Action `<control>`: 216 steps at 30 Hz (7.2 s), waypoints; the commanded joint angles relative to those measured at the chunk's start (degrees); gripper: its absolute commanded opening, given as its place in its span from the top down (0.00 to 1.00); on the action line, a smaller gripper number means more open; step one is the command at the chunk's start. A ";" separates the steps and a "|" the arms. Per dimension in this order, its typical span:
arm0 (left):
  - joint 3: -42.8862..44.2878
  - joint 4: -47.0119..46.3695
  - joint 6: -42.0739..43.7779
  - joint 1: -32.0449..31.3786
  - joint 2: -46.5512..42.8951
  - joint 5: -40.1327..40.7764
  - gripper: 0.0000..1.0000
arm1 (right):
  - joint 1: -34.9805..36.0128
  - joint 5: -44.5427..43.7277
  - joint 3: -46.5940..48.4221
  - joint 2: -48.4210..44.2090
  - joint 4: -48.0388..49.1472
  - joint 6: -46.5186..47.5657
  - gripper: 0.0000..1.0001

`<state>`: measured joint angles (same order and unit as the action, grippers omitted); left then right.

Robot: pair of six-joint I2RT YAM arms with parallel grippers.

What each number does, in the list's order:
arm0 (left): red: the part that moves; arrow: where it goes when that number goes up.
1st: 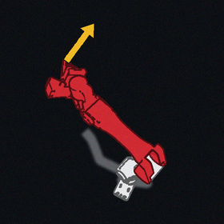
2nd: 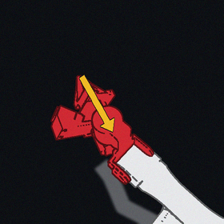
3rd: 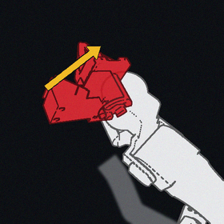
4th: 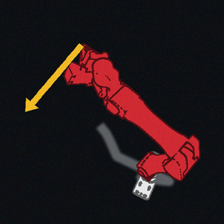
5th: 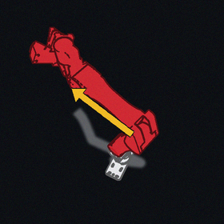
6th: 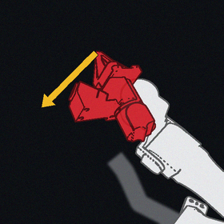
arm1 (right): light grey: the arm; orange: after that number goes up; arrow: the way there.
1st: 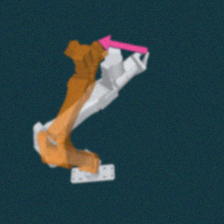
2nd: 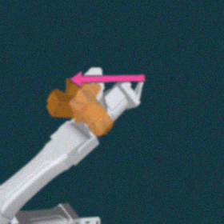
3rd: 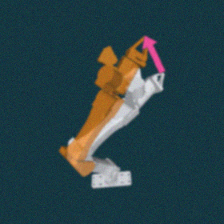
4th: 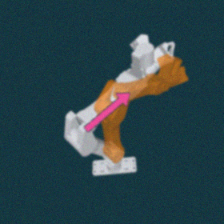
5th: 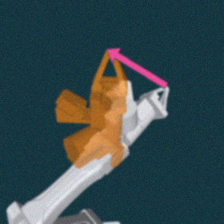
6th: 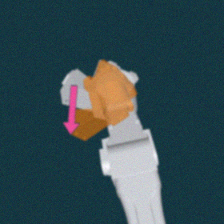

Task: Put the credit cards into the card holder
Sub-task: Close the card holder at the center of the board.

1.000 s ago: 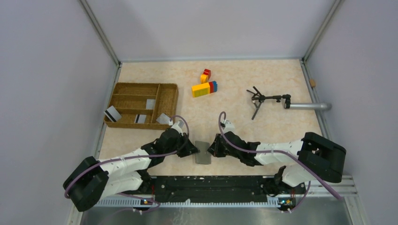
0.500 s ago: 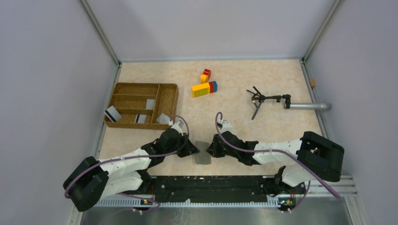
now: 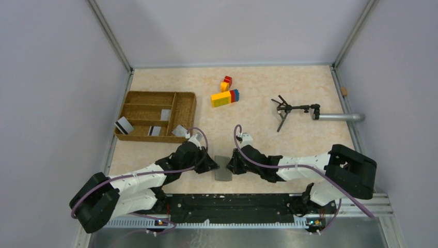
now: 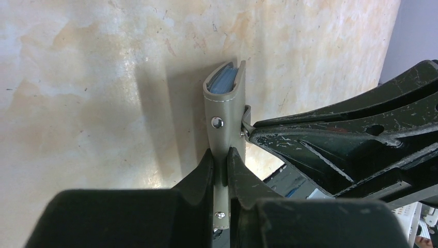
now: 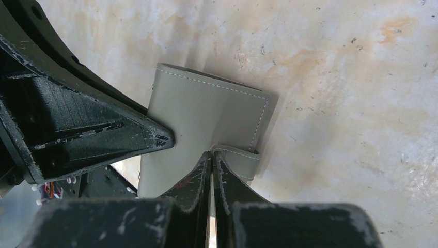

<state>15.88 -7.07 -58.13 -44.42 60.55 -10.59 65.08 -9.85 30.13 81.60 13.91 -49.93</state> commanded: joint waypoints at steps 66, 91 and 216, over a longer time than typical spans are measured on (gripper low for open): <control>-2.14 -1.83 -5.62 -0.40 0.93 3.38 1.00 | 14.33 -20.30 -16.37 6.51 4.87 -40.79 1.00; 0.73 1.18 -1.74 -0.32 1.52 3.72 1.00 | 7.69 -12.92 14.70 -0.79 -34.07 -4.42 0.56; 0.62 -1.10 -1.64 -0.37 4.38 1.54 1.00 | 3.29 -16.66 14.94 -0.39 -35.29 -8.30 0.99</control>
<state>15.90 -9.17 -61.36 -44.88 63.90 -10.00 68.82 -26.22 45.50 83.99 -22.48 -57.25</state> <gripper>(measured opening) 0.099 0.022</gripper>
